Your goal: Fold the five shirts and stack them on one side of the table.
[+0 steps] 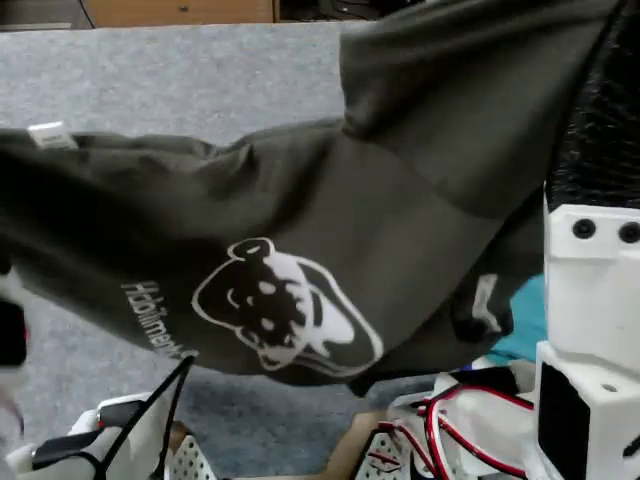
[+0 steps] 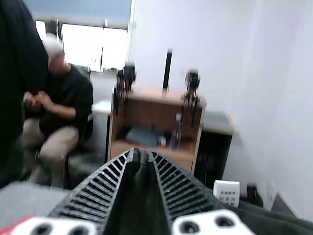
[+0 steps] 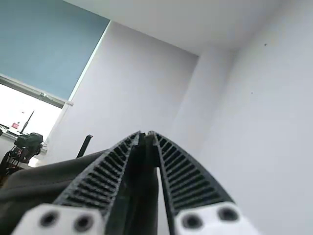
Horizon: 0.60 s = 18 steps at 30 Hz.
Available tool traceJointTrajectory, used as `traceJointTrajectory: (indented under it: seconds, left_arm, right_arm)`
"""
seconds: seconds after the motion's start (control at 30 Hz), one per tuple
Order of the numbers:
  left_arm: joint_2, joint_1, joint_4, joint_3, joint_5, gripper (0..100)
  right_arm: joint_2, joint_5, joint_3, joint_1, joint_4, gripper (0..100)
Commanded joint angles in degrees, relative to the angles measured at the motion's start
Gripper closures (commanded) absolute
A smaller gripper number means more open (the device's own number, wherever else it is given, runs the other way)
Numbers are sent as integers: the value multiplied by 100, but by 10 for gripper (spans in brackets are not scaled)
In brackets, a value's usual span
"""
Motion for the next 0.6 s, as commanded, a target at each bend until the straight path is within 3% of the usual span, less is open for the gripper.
traceJointTrajectory:
  seconds: [0.0, 0.17, 0.33, 0.47, 0.57]
  left_arm:
    - [-277, -35, 53, 1336, -26, 981]
    - [-435, -26, -114, 2910, -35, 981]
    - [-444, -26, -1152, 4554, -9, 981]
    - [-435, -26, -2857, 6365, 0, 981]
    - [-435, -26, -4607, 7807, 0, 981]
  right_arm:
    - [-13, -105, 286, 66, 132, 995]
    - [-13, -105, 1727, 66, 97, 995]
    - [136, -105, 3626, 92, -756, 995]
    - [497, -114, 5015, 101, -2004, 995]
    - [875, -114, 5736, 101, -2989, 995]
